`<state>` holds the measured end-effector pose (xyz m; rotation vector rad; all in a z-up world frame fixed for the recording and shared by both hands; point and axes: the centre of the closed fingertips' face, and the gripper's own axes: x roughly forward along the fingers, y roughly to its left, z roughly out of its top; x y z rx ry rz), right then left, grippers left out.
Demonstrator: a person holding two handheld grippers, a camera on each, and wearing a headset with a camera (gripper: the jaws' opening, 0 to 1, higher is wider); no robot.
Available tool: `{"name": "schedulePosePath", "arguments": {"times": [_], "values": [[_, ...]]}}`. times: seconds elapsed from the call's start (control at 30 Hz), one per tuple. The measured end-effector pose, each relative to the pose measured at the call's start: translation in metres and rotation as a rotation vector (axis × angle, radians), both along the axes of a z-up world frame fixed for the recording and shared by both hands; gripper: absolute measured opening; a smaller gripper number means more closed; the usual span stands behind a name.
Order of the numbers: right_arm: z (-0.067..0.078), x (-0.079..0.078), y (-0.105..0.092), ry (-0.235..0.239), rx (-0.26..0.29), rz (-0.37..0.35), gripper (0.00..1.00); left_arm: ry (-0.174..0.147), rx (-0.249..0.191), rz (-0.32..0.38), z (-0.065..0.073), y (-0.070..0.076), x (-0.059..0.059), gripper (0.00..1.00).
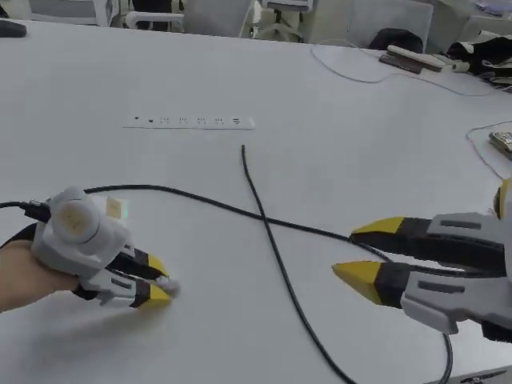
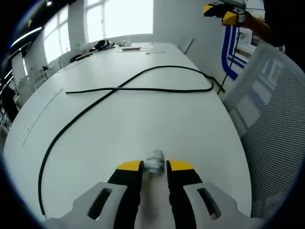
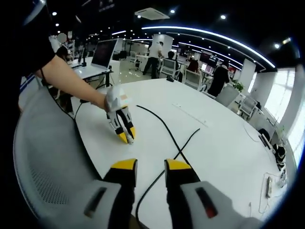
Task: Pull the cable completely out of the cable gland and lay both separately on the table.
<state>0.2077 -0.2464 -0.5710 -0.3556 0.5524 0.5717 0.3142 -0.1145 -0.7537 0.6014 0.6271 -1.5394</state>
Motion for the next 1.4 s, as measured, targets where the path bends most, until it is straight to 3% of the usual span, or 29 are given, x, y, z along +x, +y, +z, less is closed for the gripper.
{"name": "schedulePosePath", "arguments": {"times": [0.07,0.2,0.3,0.37,0.5,0.53,0.6,0.63,0.67,0.73,0.8,0.9,0.97,1.0,1.13,1.2,1.4], "values": [[-0.002,-0.002,-0.001,0.012,0.005,-0.003,0.23,-0.014,0.003,0.006,0.006,0.004,-0.001,0.32],[-0.005,-0.006,-0.001,0.033,0.027,-0.01,0.24,-0.025,0.005,0.011,0.036,0.018,-0.009,0.41],[-0.009,-0.009,0.001,0.067,0.04,-0.012,0.26,-0.04,-0.03,0.042,0.072,0.028,-0.014,0.46],[-0.01,-0.011,0.006,0.087,0.055,-0.007,0.28,-0.021,-0.049,0.066,0.098,0.038,-0.024,0.46],[-0.01,-0.015,0.019,0.126,0.096,0.006,0.29,-0.034,-0.084,0.143,0.148,0.062,-0.041,0.46],[-0.01,-0.017,0.022,0.134,0.103,0.01,0.29,-0.023,-0.096,0.187,0.161,0.071,-0.045,0.46],[-0.008,-0.02,0.029,0.147,0.114,0.015,0.3,-0.008,-0.112,0.216,0.173,0.08,-0.052,0.46],[-0.008,-0.022,0.031,0.157,0.118,0.016,0.3,0.045,-0.156,0.252,0.186,0.085,-0.063,0.47],[-0.007,-0.025,0.036,0.166,0.125,0.019,0.31,0.078,-0.195,0.296,0.196,0.091,-0.071,0.47],[-0.009,-0.031,0.044,0.201,0.146,0.02,0.34,0.086,-0.229,0.345,0.207,0.102,-0.078,0.44],[-0.013,-0.039,0.049,0.245,0.154,0.011,0.36,0.104,-0.252,0.416,0.214,0.115,-0.087,0.44],[-0.016,-0.049,0.055,0.278,0.172,0.003,0.38,0.09,-0.262,0.518,0.217,0.137,-0.097,0.44],[-0.017,-0.053,0.057,0.29,0.185,-0.017,0.39,0.109,-0.274,0.606,0.215,0.15,-0.102,0.45],[-0.017,-0.055,0.057,0.296,0.191,-0.034,0.38,0.101,-0.288,0.643,0.215,0.155,-0.101,0.47],[-0.021,-0.062,0.06,0.315,0.221,-0.07,0.41,0.052,-0.236,0.757,0.201,0.181,-0.106,0.52],[-0.023,-0.066,0.062,0.324,0.242,-0.094,0.42,0.069,-0.273,0.81,0.201,0.186,-0.11,0.56],[-0.035,-0.08,0.068,0.362,0.268,-0.136,0.46,0.072,-0.305,0.896,0.193,0.2,-0.113,0.6]]}}
